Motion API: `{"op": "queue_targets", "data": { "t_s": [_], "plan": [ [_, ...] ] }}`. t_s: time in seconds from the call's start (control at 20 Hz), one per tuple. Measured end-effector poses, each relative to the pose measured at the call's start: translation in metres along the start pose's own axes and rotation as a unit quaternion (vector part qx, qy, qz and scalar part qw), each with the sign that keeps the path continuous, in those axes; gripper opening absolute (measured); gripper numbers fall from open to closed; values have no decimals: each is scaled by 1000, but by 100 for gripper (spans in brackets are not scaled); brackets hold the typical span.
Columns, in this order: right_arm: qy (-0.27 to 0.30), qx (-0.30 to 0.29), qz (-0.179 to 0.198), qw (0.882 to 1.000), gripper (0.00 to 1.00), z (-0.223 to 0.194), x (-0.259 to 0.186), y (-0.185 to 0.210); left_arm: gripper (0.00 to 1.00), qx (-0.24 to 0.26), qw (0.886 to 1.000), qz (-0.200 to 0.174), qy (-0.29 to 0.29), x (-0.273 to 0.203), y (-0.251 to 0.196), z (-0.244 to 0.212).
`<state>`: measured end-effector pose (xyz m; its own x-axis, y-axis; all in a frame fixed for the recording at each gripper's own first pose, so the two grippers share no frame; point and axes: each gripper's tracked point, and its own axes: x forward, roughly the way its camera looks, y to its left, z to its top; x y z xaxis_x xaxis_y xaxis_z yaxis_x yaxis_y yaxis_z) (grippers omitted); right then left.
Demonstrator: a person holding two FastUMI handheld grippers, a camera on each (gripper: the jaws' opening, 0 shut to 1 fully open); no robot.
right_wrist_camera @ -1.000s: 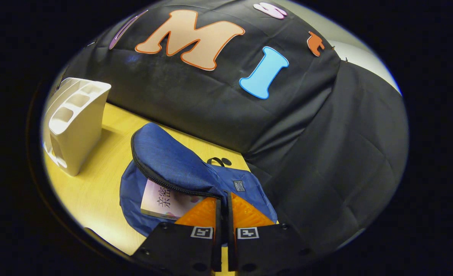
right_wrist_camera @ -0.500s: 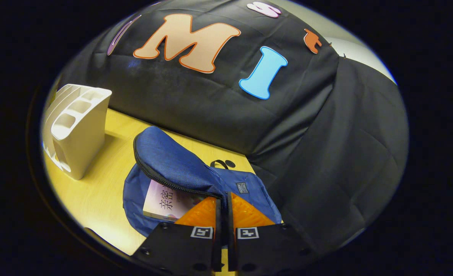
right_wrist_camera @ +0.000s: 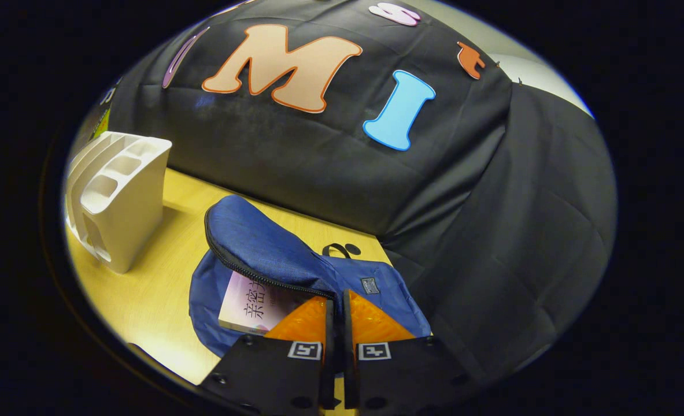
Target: Open the schoolbag, grab two books from the bookshelf and put them into the schoolbag.
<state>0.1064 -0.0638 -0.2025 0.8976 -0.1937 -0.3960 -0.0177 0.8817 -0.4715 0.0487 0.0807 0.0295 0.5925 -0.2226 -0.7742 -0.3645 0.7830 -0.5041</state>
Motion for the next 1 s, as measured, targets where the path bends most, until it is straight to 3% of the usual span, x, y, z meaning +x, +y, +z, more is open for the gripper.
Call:
{"op": "queue_targets", "data": {
  "t_s": [0.2, 0.25, 0.35, 0.5, 0.8, 1.0],
  "plan": [
    [-2, 4, 8, 1000, 7, -1, -2, 1, 39, 7, 997, -73, 16, 43, -53, -24],
    [-3, 6, 9, 1000, 12, 0, -1, 0, 39, 9, 996, -83, 18, 56, -61, -29],
    [-4, 15, 11, 1000, 7, 1, -1, -3, 39, 16, 994, -103, 24, 80, -77, -40],
    [-5, 36, 15, 999, 9, 2, 2, -6, 39, 11, 989, -141, 45, 115, -104, -61],
    [-8, 78, 26, 997, 7, 4, 1, -13, 39, -12, 983, -172, 66, 195, -130, -86],
    [-11, 118, 32, 992, 12, 7, 5, -20, 37, -14, 978, -191, 80, 233, -143, -107]
  ]
}}
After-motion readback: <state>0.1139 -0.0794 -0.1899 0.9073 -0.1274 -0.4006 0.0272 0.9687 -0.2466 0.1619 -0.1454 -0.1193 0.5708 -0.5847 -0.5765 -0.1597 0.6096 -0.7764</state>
